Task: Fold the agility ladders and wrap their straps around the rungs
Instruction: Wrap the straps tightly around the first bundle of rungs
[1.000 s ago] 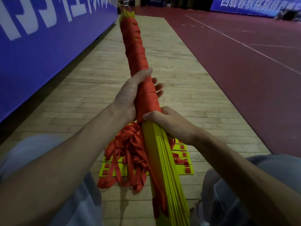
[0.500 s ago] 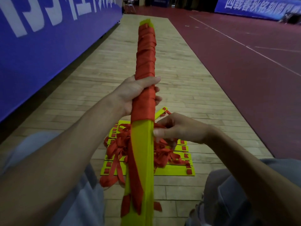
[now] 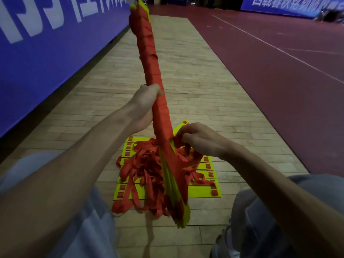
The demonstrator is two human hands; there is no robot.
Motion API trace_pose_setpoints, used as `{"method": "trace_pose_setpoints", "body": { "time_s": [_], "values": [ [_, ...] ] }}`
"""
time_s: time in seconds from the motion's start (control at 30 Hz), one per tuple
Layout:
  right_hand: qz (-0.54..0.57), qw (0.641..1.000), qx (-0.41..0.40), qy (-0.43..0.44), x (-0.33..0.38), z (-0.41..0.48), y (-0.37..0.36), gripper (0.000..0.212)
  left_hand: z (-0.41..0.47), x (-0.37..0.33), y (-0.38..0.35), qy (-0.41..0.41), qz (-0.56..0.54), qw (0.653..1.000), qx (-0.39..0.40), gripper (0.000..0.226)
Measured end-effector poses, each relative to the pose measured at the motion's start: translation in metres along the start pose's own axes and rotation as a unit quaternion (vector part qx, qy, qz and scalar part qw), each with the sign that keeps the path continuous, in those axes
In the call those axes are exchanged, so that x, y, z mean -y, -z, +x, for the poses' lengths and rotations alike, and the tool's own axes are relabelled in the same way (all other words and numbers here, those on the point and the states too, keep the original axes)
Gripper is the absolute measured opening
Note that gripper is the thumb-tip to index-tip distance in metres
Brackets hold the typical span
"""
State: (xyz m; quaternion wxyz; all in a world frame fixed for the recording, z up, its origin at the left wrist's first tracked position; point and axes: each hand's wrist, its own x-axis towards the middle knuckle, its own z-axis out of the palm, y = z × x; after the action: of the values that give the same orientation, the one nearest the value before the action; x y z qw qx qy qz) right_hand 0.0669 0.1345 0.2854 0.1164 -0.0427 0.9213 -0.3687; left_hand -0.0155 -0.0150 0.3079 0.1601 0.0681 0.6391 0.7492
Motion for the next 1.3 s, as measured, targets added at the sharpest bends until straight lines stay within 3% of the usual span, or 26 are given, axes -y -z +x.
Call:
{"method": "trace_pose_setpoints", "body": {
  "time_s": [0.13, 0.3, 0.47, 0.57, 0.67, 0.87, 1.0, 1.07, 1.17, 1.3],
  "values": [
    [-0.073, 0.997, 0.003, 0.01, 0.009, -0.008, -0.006, 0.055, -0.002, 0.005, 0.004, -0.009, -0.007, 0.998, 0.06, 0.019],
    [-0.157, 0.985, -0.069, 0.029, 0.014, -0.007, -0.034, 0.047, -0.005, 0.009, -0.002, 0.011, 0.031, 0.999, 0.025, 0.013],
    [0.008, 0.998, -0.057, 0.036, 0.018, -0.005, -0.024, 0.035, -0.007, 0.008, -0.014, -0.06, 0.034, 0.998, -0.012, 0.016],
    [0.132, 0.989, 0.023, 0.069, 0.021, -0.008, -0.007, 0.016, -0.01, 0.008, -0.017, -0.033, -0.098, 0.994, 0.024, 0.031],
    [0.198, 0.971, 0.097, 0.092, 0.02, -0.013, 0.006, 0.018, -0.017, 0.008, -0.017, 0.016, -0.288, 0.946, 0.149, 0.018],
    [0.205, 0.944, 0.23, 0.113, 0.007, -0.007, 0.02, 0.052, -0.022, 0.0, -0.013, 0.052, -0.271, 0.941, 0.196, 0.008],
    [-0.004, 0.978, 0.188, 0.09, -0.009, 0.002, 0.019, 0.014, -0.018, -0.005, -0.008, 0.029, -0.197, 0.966, 0.167, 0.006],
    [-0.085, 0.983, 0.142, 0.076, -0.015, 0.004, 0.017, 0.02, -0.015, -0.008, -0.005, 0.024, -0.156, 0.978, 0.134, 0.007],
    [-0.129, 0.985, 0.098, 0.058, -0.019, 0.002, 0.022, 0.011, -0.009, -0.007, 0.001, 0.03, -0.1, 0.992, 0.072, 0.014],
    [-0.089, 0.99, 0.078, 0.078, -0.016, 0.0, 0.031, 0.023, -0.007, -0.007, 0.004, 0.04, -0.054, 0.998, -0.019, 0.011]
  ]
}}
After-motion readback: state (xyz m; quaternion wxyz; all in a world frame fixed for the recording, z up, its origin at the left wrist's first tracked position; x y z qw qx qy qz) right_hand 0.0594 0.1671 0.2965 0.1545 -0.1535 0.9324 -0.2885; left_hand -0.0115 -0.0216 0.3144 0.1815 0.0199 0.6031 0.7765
